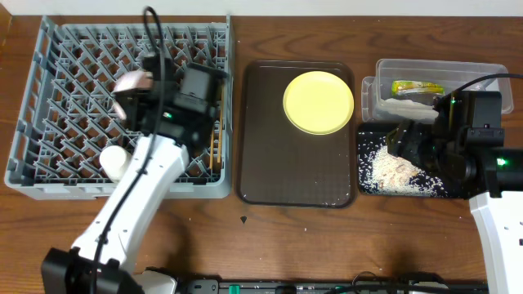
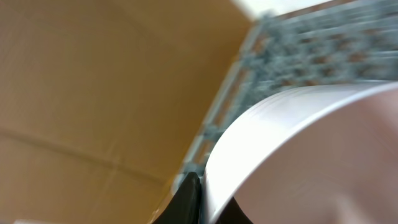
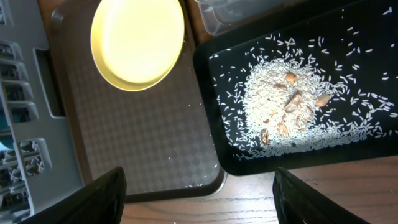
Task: Sort waste into correct bins and load items into the dishwasher
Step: 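Carry the white bowl left and place it in the dish rack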
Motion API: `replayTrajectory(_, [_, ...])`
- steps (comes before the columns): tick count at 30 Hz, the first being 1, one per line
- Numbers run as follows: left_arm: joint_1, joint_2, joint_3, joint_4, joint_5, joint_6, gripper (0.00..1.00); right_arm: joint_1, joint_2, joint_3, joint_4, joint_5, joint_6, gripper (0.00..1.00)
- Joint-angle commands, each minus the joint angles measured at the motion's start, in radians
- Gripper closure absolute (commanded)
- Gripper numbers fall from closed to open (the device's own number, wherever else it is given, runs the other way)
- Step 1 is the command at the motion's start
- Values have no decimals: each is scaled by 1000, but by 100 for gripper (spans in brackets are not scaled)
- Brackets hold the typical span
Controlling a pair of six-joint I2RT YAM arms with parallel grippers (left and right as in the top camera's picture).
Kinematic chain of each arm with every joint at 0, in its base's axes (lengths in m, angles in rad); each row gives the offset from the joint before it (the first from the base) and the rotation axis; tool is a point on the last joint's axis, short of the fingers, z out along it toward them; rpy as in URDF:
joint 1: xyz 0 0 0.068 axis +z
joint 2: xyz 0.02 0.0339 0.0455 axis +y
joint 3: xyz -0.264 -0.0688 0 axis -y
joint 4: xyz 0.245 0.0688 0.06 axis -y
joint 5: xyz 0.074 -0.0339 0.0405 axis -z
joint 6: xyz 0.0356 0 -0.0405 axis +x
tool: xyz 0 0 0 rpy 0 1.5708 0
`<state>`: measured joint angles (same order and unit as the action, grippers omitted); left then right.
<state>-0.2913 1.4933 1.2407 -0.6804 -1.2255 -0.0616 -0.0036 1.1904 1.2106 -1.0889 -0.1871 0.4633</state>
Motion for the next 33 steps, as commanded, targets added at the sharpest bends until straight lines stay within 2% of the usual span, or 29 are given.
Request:
replayTrajectory(1, [82, 43, 1, 33, -99, 32, 92, -3, -8, 5, -3, -5, -8, 27])
replayTrajectory(10, [182, 192, 1, 179, -99, 92, 92, -3, -8, 5, -3, -5, -8, 27])
replayTrajectory(16, [194, 280, 1, 295, -99, 209, 93, -3, -8, 5, -3, -5, -8, 26])
replayTrajectory(21, [188, 297, 1, 306, -99, 216, 92, -3, -8, 5, -3, -5, -8, 26])
replayTrajectory(26, [238, 300, 0, 324, -99, 215, 92, -3, -8, 5, -3, -5, -8, 26])
replayTrajectory(33, [255, 301, 0, 325, -12, 214, 92, -3, -8, 5, -3, -5, -8, 26])
